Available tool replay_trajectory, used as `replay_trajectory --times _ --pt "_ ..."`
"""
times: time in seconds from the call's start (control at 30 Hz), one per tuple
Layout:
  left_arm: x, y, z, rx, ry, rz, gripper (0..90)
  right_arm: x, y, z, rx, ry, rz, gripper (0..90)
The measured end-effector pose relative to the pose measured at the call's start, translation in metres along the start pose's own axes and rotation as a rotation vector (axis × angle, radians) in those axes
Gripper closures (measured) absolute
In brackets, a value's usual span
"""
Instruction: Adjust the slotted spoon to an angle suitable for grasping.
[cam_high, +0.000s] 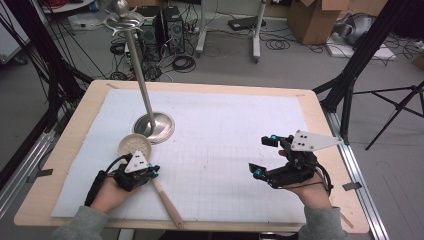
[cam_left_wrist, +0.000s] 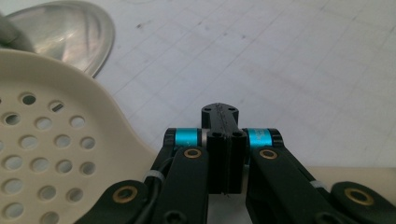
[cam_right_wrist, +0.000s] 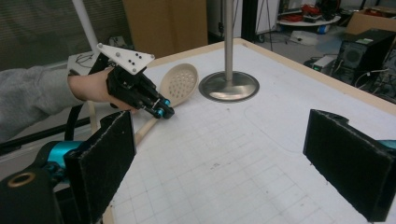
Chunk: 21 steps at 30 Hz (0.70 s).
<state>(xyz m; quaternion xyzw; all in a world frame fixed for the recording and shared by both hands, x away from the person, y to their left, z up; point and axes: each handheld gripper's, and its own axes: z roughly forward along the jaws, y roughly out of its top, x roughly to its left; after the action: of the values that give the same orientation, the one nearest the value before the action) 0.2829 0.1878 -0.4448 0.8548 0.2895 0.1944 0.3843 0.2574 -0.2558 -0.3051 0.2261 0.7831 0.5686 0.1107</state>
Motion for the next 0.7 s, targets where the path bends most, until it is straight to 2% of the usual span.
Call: replay_trajectory --times 0.03,0.17,0.2,0.23,0.3,0.33,0.37,0.43,0.57,0.63,0.7 --pt "0.006 -0.006 -0.005 0.001 0.01 -0.011 90.0 0.001 0.001 0.001 0.005 0.003 -0.003 8.1" --pt "0.012 -0.012 -0.011 -0.003 0.014 -0.022 90.0 0.003 0.002 0.004 0.013 0.011 -0.01 8.1" --pt "0.015 -0.016 -0.014 -0.026 -0.007 -0.035 90.0 0.003 0.003 0.006 0.014 0.011 -0.011 8.1" --pt "0.015 -0.016 -0.014 -0.026 -0.007 -0.035 89.9 0.003 0.003 0.006 0.014 0.011 -0.011 8.1" --pt "0.017 -0.019 -0.021 -0.093 -0.08 -0.041 89.9 0.003 0.004 0.006 0.013 0.012 -0.02 8.1" --pt "0.017 -0.019 -0.021 -0.093 -0.08 -0.041 89.9 0.004 0.004 0.006 0.015 0.015 -0.016 8.2" --pt "0.014 -0.018 -0.027 -0.134 -0.127 -0.027 89.9 0.004 0.005 0.006 0.01 0.016 -0.017 8.1" --pt "0.008 -0.017 -0.032 -0.16 -0.164 -0.007 89.8 0.003 0.006 0.005 0.005 0.018 -0.017 8.2" --pt "-0.004 -0.022 -0.038 -0.161 -0.214 0.015 89.7 0.001 0.008 0.006 -0.009 0.024 -0.018 8.1" --pt "-0.008 -0.024 -0.04 -0.157 -0.22 0.02 89.8 0.0 0.01 0.007 -0.017 0.026 -0.025 8.1" --pt "-0.017 -0.029 -0.048 -0.147 -0.236 0.027 89.8 0.001 0.014 0.01 -0.03 0.038 -0.026 8.1"
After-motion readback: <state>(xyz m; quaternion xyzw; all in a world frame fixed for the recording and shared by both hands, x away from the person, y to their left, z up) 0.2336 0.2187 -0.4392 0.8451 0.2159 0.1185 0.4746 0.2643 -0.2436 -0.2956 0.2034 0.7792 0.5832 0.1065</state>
